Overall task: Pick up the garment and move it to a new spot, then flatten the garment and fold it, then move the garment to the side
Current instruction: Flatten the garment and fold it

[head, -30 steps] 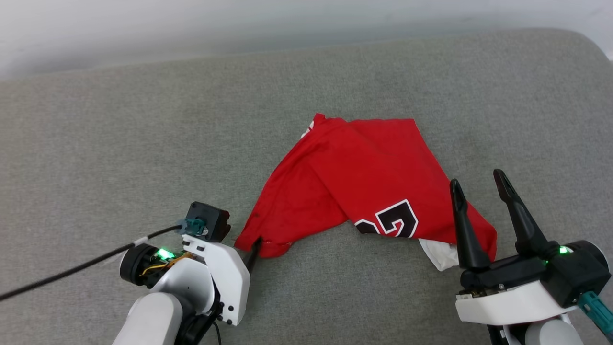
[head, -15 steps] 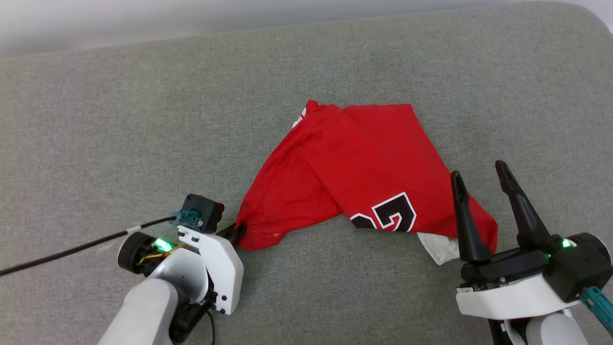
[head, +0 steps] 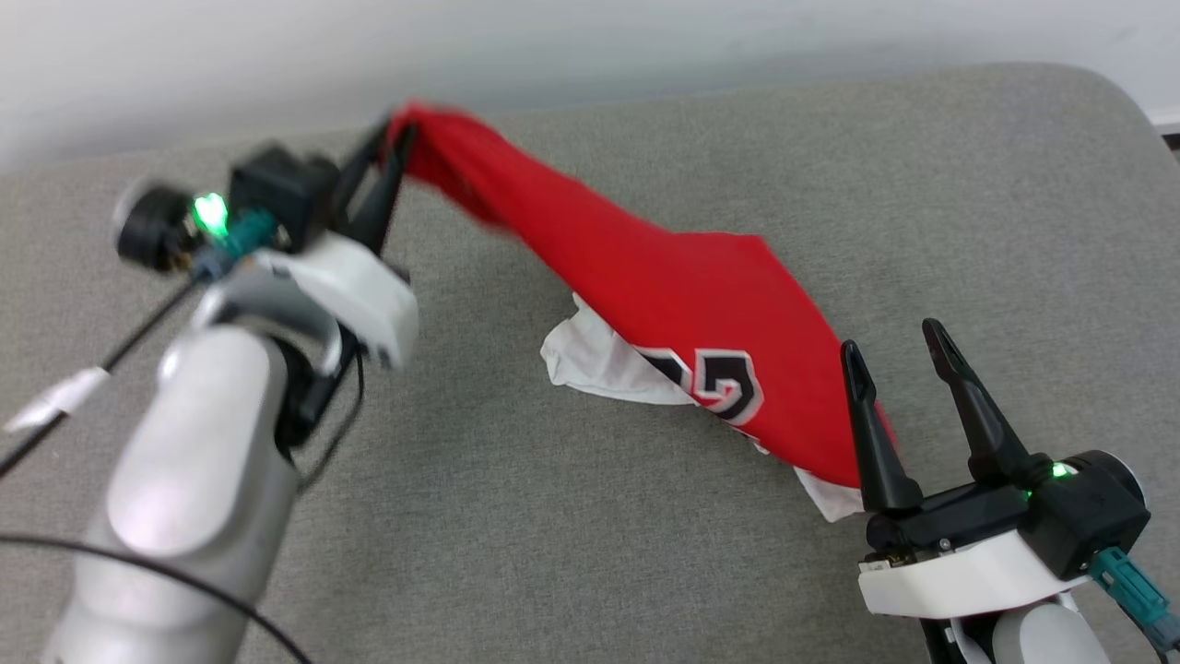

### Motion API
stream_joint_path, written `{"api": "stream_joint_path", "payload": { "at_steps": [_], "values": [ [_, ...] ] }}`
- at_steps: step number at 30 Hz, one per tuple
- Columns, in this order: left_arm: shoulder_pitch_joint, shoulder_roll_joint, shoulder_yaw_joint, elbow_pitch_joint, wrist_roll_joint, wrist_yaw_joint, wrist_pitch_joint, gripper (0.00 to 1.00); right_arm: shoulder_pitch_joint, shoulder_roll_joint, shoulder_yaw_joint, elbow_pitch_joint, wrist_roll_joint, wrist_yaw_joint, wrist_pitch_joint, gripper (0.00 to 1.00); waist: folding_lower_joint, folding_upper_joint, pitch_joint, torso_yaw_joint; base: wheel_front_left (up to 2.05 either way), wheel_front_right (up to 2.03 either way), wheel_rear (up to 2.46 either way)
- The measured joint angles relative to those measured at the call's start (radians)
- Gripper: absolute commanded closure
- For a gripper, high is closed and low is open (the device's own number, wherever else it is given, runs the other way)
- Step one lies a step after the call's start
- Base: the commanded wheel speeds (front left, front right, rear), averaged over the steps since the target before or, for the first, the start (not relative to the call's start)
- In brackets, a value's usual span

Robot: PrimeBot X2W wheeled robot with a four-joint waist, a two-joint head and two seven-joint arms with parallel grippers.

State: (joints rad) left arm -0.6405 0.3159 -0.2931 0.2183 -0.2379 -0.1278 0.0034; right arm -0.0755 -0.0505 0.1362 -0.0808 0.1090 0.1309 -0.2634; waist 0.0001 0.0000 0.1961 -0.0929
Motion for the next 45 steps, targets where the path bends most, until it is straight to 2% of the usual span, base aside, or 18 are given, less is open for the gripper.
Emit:
{"api": "stream_joint_path", "payload": {
  "at_steps": [7, 12, 15, 16, 18, 23, 24, 25, 31, 36, 41, 44, 45],
  "values": [
    [-0.217, 0.020, 0.003, -0.018, 0.053, 0.000, -0.111, 1.00, 0.005, 0.000, 0.001, 0.007, 0.011, 0.000, 0.000, 0.00, -0.0001, 0.0000, -0.043, -0.010, 0.00, 0.00, 0.00],
    [-0.182, 0.024, -0.076, -0.055, 0.061, -0.001, -0.130, 1.00, 0.023, 0.000, -0.002, 0.006, 0.013, 0.000, 0.000, 0.00, -0.0001, 0.0000, -0.060, -0.002, 0.00, 0.00, 0.00],
    [-0.060, 0.017, -0.192, -0.086, 0.056, -0.001, -0.105, 1.00, 0.034, 0.000, -0.013, 0.005, 0.013, 0.000, 0.000, 0.00, -0.0001, 0.0000, -0.069, 0.009, 0.00, 0.00, 0.00],
    [-0.060, 0.017, -0.192, -0.086, 0.056, -0.001, -0.105, 1.00, 0.034, 0.000, -0.013, 0.005, 0.013, 0.000, 0.000, 0.00, -0.0001, 0.0000, -0.069, 0.009, 0.00, 0.00, 0.00],
    [0.023, 0.003, -0.282, -0.106, 0.041, -0.003, -0.089, 1.00, 0.036, 0.000, -0.020, 0.005, 0.009, 0.000, 0.000, 0.00, -0.0002, 0.0000, -0.074, 0.016, 0.00, 0.00, 0.00],
    [0.146, -0.049, -0.467, -0.091, 0.001, -0.003, -0.085, 1.00, 0.030, 0.000, -0.045, 0.000, 0.001, 0.000, 0.000, 0.00, -0.0001, 0.0000, -0.083, 0.015, 0.00, 0.00, 0.00],
    [0.179, -0.073, -0.539, -0.065, -0.012, -0.003, -0.085, 1.00, 0.024, 0.000, -0.065, -0.003, -0.003, 0.000, 0.000, 0.00, -0.0002, 0.0000, -0.085, 0.010, 0.00, 0.00, 0.00],
    [0.179, -0.073, -0.539, -0.065, -0.012, -0.003, -0.085, 1.00, 0.024, 0.000, -0.065, -0.003, -0.003, 0.000, 0.000, 0.00, -0.0002, 0.0000, -0.085, 0.010, 0.00, 0.00, 0.00],
    [0.208, -0.132, -0.770, 0.017, -0.055, -0.003, -0.087, 1.00, 0.017, 0.000, -0.104, -0.004, 0.004, 0.000, 0.000, 0.00, -0.0001, 0.0000, -0.085, -0.008, 0.00, 0.00, 0.00],
    [0.185, -0.168, -0.938, 0.078, -0.137, -0.003, -0.095, 1.00, 0.014, 0.000, -0.109, -0.003, 0.004, 0.000, 0.000, 0.00, -0.0002, 0.0000, -0.081, -0.023, 0.00, 0.00, 0.00],
    [0.137, -0.204, -0.983, 0.112, -0.192, -0.003, -0.099, 1.00, 0.013, 0.000, -0.099, 0.002, 0.006, 0.000, 0.000, 0.00, -0.0001, 0.0000, -0.071, -0.035, 0.00, 0.00, 0.00],
    [0.160, -0.226, -0.985, 0.098, -0.191, -0.003, -0.030, 1.00, 0.012, 0.000, -0.090, 0.008, 0.007, 0.000, 0.000, 0.00, -0.0001, 0.0000, -0.068, -0.043, 0.00, 0.00, 0.00],
    [0.181, -0.230, -0.987, 0.085, -0.186, -0.003, -0.001, 0.73, 0.011, 0.000, -0.087, 0.010, 0.008, 0.000, 0.000, 0.00, -0.0001, 0.0000, -0.067, -0.046, 0.00, 0.00, 0.00]
  ]
}}
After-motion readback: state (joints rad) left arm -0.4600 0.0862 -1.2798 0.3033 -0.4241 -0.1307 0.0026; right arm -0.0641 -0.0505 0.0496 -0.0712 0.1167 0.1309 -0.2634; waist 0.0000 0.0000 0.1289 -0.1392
